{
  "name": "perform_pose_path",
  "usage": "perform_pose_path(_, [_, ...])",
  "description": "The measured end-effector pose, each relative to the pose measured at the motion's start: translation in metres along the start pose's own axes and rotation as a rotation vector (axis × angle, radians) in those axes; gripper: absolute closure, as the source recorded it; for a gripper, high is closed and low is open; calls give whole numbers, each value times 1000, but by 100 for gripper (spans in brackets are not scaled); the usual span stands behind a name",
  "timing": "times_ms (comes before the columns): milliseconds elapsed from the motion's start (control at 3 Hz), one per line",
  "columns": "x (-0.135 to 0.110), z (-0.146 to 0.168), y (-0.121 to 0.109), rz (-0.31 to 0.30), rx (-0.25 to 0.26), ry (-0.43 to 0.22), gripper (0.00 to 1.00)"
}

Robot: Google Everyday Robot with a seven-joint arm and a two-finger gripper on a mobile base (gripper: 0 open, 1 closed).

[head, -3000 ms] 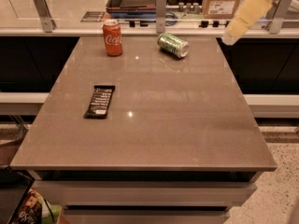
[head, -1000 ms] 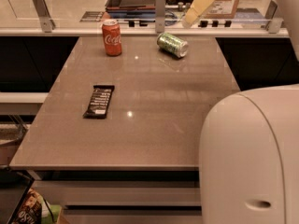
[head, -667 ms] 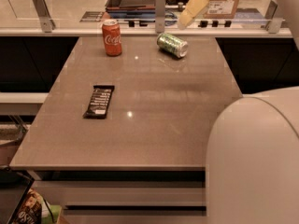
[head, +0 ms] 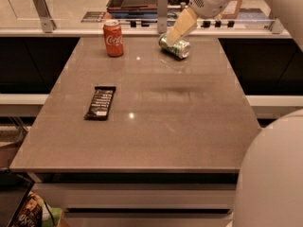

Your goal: Place green can upright

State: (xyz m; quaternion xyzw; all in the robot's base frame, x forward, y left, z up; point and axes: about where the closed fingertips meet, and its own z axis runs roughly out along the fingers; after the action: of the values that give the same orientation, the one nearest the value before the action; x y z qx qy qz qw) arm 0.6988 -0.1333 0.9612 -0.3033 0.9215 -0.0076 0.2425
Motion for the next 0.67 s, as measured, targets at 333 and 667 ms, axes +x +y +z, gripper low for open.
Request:
perform_pose_path(333, [8, 17, 0, 21, -3, -7, 0])
perform_pose_path(667, [22, 43, -15, 63, 24, -32, 0])
